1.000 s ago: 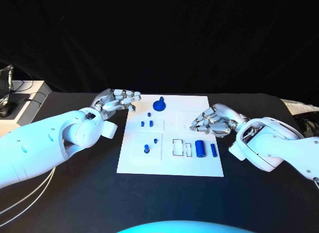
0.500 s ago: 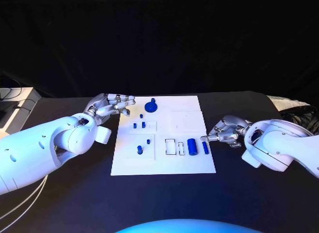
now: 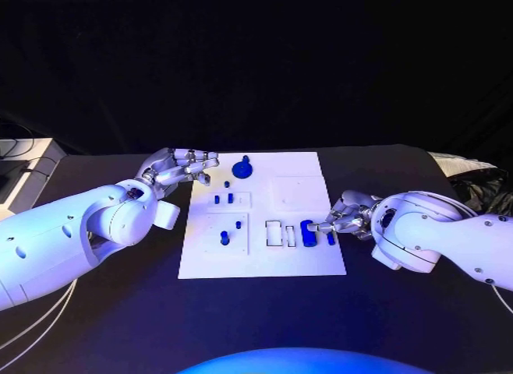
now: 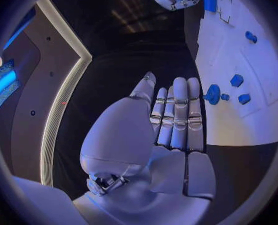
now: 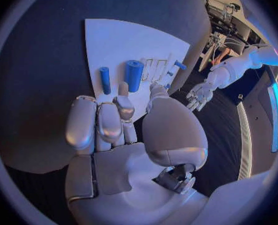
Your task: Assemble the parts on the task board
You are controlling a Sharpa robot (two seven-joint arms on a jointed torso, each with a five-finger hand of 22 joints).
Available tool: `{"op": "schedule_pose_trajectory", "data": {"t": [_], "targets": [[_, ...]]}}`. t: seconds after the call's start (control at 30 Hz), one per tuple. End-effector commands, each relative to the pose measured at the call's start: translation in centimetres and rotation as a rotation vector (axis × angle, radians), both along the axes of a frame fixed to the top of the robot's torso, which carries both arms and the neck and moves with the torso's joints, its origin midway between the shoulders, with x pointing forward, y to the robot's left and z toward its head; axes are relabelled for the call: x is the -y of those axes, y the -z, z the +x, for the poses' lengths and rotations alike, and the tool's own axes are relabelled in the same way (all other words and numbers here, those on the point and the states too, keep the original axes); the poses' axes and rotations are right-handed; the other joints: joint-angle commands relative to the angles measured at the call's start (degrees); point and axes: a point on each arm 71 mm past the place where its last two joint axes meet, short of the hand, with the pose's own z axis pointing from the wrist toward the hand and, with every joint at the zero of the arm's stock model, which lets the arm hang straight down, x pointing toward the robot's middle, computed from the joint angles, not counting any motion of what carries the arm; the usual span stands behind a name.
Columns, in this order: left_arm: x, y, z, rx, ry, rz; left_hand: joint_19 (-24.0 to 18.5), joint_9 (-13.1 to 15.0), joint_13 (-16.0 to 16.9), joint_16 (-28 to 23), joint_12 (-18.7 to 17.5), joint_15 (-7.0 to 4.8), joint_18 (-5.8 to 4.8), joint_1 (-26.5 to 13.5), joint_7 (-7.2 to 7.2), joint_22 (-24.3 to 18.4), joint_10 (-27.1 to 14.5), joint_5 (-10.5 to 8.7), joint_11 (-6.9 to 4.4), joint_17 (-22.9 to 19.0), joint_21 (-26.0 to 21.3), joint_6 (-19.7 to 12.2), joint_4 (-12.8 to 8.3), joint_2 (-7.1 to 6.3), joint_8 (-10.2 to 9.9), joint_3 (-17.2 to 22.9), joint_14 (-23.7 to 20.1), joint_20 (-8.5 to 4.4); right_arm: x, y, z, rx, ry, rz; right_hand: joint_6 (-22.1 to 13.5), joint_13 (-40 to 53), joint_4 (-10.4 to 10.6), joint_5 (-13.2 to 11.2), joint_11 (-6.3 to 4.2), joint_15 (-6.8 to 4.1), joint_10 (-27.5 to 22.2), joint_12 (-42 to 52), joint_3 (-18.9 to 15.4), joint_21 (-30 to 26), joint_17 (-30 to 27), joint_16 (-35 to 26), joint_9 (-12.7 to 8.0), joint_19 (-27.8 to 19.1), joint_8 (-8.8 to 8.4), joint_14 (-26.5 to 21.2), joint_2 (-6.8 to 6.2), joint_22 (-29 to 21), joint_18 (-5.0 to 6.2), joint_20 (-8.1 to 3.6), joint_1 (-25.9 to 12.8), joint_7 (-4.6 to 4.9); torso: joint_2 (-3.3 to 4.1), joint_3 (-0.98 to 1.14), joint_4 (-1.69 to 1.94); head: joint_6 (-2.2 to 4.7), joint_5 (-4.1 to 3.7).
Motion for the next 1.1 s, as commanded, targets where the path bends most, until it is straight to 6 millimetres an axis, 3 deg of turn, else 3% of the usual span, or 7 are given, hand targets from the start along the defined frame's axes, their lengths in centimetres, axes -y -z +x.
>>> {"op": "schedule_pose_trajectory", "data": {"t": [0.03,0.5,0.9,1.03,1.1], "targets": [[0.1,-0.1,-0.1,0.007,0.005,0.004,-0.17,0.09,-0.03,0.27,0.29,0.17,-0.08,-0.53,0.16,0.0,-0.47,0.06,-0.03,-0.09,-0.27,-0.26,0.29,0.04,0.27,-0.12,-0.34,0.13,-0.1,0.2,0.1,0.002,-0.005,-0.058,0.34,0.25,-0.09,0.01,-0.02,0.12,0.35,-0.33,0.11,0.12,0.18,-0.27,0.5,2.88,-0.37,0.37,0.23,8.9,-1.2,-0.01,-0.48,-0.09,0.05,-0.06,-0.01,-0.16,0.14],[0.1,-0.1,-0.2,0.006,0.009,0.001,-0.11,0.08,-0.04,0.28,0.35,0.17,-0.16,-0.69,0.16,-0.02,-0.6,0.06,-0.02,-0.15,-0.38,-0.28,0.37,0.02,0.26,-0.13,-0.36,0.09,-1.3,1.4,0.7,-0.037,-0.038,-0.118,0.52,0.42,-0.22,-1.57,-0.08,0.07,0.36,-0.6,0.17,0.18,0.4,-0.37,1.37,2.84,-0.18,0.41,-0.26,8.91,-1.23,-0.04,-0.44,-0.23,0.14,-0.02,-0.05,-0.62,0.61],[0.0,-0.1,-0.2,0.0,0.015,0.001,-0.1,0.07,-0.04,0.29,0.36,0.21,-0.17,-0.71,0.11,-0.03,-0.84,0.05,0.03,-0.19,-0.5,-0.39,0.47,0.23,0.23,-0.04,-0.44,0.12,-2.7,2.5,0.9,-0.058,-0.077,-0.147,0.46,0.54,0.07,-2.45,-0.1,0.06,0.35,-1.03,1.07,0.35,0.73,-0.5,2.29,2.81,-0.11,0.44,-1.83,8.96,-1.29,-0.05,-1.38,-0.28,0.2,-0.11,0.03,-1.07,0.8],[-0.1,-0.1,-0.3,-0.001,0.015,0.002,-0.1,0.07,-0.04,0.29,0.36,0.21,-0.17,-0.71,0.11,-0.03,-0.84,0.05,0.03,-0.19,-0.5,-0.39,0.47,0.23,0.23,-0.04,-0.44,0.12,-2.9,2.8,0.9,-0.07,-0.093,-0.164,0.32,0.42,-0.25,-2.43,-0.14,0.02,0.29,-1.31,1.22,0.39,0.87,-0.53,3.07,2.79,0.11,0.47,-1.47,8.97,-1.32,-0.09,-0.66,-0.33,0.22,-0.18,0.02,-1.15,0.88],[-0.2,-0.1,-0.3,-0.001,0.014,0.002,-0.1,0.07,-0.04,0.29,0.36,0.21,-0.17,-0.71,0.11,-0.03,-0.84,0.05,0.03,-0.19,-0.5,-0.39,0.47,0.23,0.23,-0.04,-0.44,0.12,-3.0,2.9,0.9,-0.071,-0.101,-0.177,0.25,0.43,-0.88,-0.97,-0.16,0.03,0.28,-1.33,0.96,0.45,0.92,-0.59,3.47,2.77,0.14,0.46,-0.95,8.98,-1.35,-0.11,0.22,-0.33,0.23,-0.19,0.0,-1.22,0.95]]}}
